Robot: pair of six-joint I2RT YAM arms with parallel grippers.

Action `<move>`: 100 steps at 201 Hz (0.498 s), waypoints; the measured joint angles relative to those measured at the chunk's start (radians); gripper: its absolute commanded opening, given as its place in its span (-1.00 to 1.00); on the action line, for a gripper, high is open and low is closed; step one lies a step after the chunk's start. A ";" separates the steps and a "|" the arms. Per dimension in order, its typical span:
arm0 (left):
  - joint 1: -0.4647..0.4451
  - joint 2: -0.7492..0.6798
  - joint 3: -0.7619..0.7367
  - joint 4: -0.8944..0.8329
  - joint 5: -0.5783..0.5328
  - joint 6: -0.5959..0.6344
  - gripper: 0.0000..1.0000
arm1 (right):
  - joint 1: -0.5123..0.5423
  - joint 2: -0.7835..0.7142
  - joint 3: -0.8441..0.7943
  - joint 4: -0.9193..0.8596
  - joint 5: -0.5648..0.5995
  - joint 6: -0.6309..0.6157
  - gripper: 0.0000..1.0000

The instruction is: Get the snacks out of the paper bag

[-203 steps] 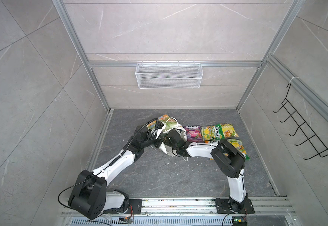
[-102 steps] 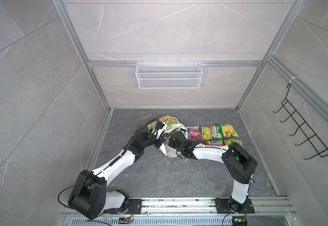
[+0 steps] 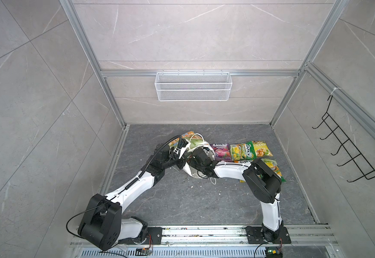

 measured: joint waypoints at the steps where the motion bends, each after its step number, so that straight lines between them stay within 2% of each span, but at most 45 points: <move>1: 0.000 0.000 0.000 0.000 0.000 0.000 -1.00 | 0.000 0.000 0.000 -0.001 0.000 0.000 -0.14; 27: 0.000 0.000 0.000 -0.004 0.003 0.000 -1.00 | -0.003 0.018 0.018 0.004 -0.006 0.014 -0.22; 49: 0.000 0.000 0.000 -0.005 0.003 0.000 -1.00 | -0.003 0.027 0.022 0.016 -0.006 0.031 -0.49; 100: 0.001 0.000 0.000 -0.005 0.000 0.000 -1.00 | -0.003 0.031 0.022 0.031 -0.005 0.042 -0.84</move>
